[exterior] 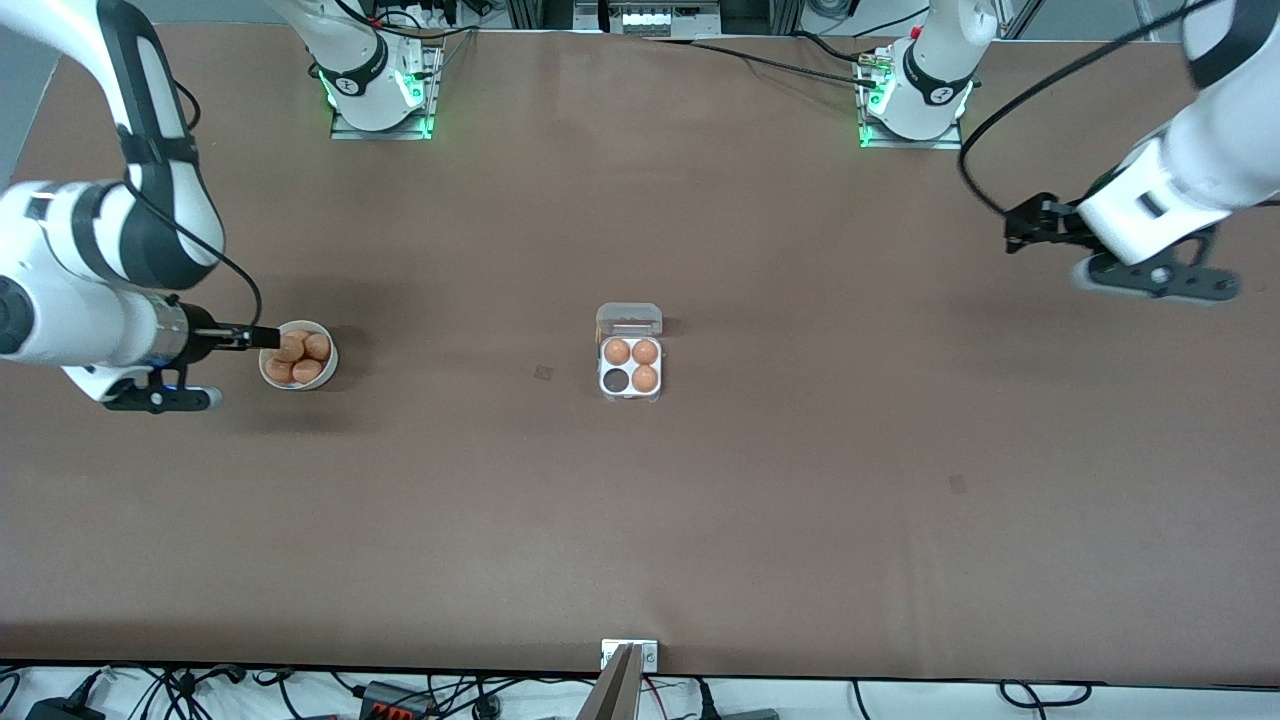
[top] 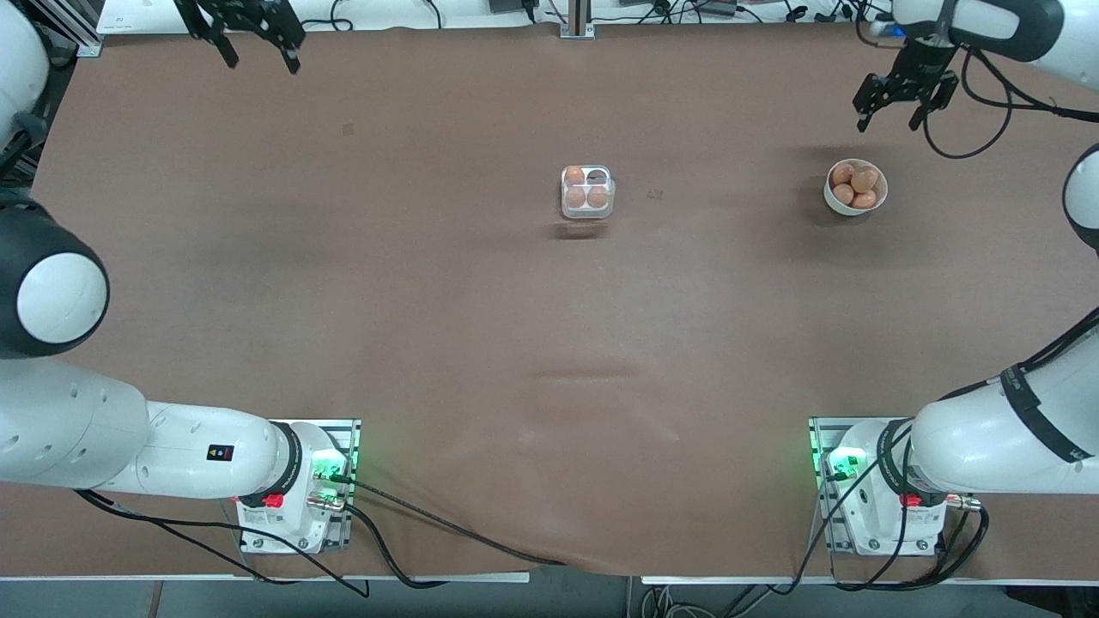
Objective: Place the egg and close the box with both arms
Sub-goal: 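Reach the right gripper over the white bowl of eggs, then grasp one brown egg from the bowl with the right gripper and lift, then carry the egg with the right gripper over the clear egg carton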
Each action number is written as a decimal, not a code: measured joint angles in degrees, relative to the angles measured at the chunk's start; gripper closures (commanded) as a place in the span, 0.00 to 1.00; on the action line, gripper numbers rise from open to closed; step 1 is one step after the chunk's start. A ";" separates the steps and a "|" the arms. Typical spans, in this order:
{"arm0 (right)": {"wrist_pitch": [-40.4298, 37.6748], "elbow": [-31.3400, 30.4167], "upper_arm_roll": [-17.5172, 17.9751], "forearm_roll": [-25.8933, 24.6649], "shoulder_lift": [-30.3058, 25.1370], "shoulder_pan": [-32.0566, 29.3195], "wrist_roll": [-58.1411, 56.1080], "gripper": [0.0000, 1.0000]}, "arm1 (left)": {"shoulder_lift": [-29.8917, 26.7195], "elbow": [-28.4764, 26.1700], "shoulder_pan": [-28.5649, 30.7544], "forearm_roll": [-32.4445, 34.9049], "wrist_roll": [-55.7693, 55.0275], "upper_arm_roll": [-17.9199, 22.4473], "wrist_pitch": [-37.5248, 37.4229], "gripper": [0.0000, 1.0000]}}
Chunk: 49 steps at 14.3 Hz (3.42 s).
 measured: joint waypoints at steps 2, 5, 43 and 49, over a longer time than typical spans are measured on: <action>0.56 -0.01 -0.01 0.00 2.42 -0.04 0.00 0.00 | 1.77 0.58 -0.12 0.00 0.06 0.01 -0.81 0.01; 1.06 0.03 -0.02 0.00 5.83 -0.10 0.01 0.00 | 3.19 1.03 -0.15 -0.01 0.81 0.02 -1.43 0.63; 14.05 18.47 12.44 2.72 15.02 19.30 18.63 0.83 | 3.83 -0.12 0.92 -3.02 -6.80 -5.01 8.00 0.99; 20.05 18.49 12.46 2.72 18.50 26.83 29.29 0.83 | 3.85 -0.12 1.07 -3.02 -6.79 -5.01 8.01 0.99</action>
